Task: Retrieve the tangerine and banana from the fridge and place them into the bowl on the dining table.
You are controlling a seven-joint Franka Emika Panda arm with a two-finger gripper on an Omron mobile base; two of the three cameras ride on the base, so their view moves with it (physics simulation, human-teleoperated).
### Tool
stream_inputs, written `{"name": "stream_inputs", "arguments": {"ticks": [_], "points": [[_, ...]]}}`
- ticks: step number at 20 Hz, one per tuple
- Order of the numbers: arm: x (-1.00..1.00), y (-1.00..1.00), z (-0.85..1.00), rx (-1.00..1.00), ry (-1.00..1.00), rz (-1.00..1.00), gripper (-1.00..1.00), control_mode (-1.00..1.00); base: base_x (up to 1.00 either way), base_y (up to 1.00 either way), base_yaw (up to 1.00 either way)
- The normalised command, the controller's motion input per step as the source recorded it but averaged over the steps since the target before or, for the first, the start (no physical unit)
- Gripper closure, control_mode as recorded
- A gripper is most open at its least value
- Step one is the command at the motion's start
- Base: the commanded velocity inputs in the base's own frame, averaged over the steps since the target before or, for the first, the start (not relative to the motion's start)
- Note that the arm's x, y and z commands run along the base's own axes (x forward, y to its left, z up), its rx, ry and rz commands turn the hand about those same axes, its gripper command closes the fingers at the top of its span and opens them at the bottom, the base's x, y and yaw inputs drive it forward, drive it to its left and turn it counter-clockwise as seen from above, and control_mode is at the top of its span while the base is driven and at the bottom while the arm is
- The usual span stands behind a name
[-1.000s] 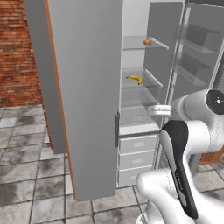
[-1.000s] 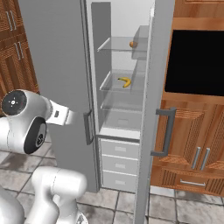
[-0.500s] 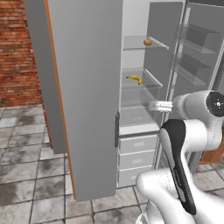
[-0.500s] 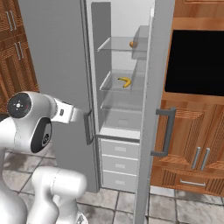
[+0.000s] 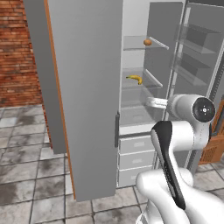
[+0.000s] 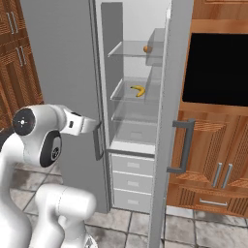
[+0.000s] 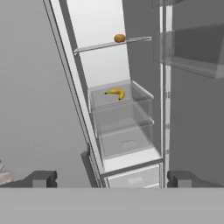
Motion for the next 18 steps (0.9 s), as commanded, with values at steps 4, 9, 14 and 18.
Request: {"name": "stream_inputs", "arguments": {"ticks": [4, 9, 14, 18], "points": [[-0.05, -0.02, 0.00, 0.00, -0.09, -0.05, -1.00, -1.00, 0.00, 0.00, 0.00], [-0.13, -0.07, 0.05, 0.03, -0.03, -0.01, -1.00, -1.00, 0.00, 0.00, 0.00], [-0.09, 0.00, 0.03, 0.01, 0.02, 0.00, -1.00, -1.00, 0.00, 0.00, 0.00], [-0.23, 0.10, 0.00, 0.00, 0.03, 0.00, -1.00, -1.00, 0.00, 0.00, 0.00]]}}
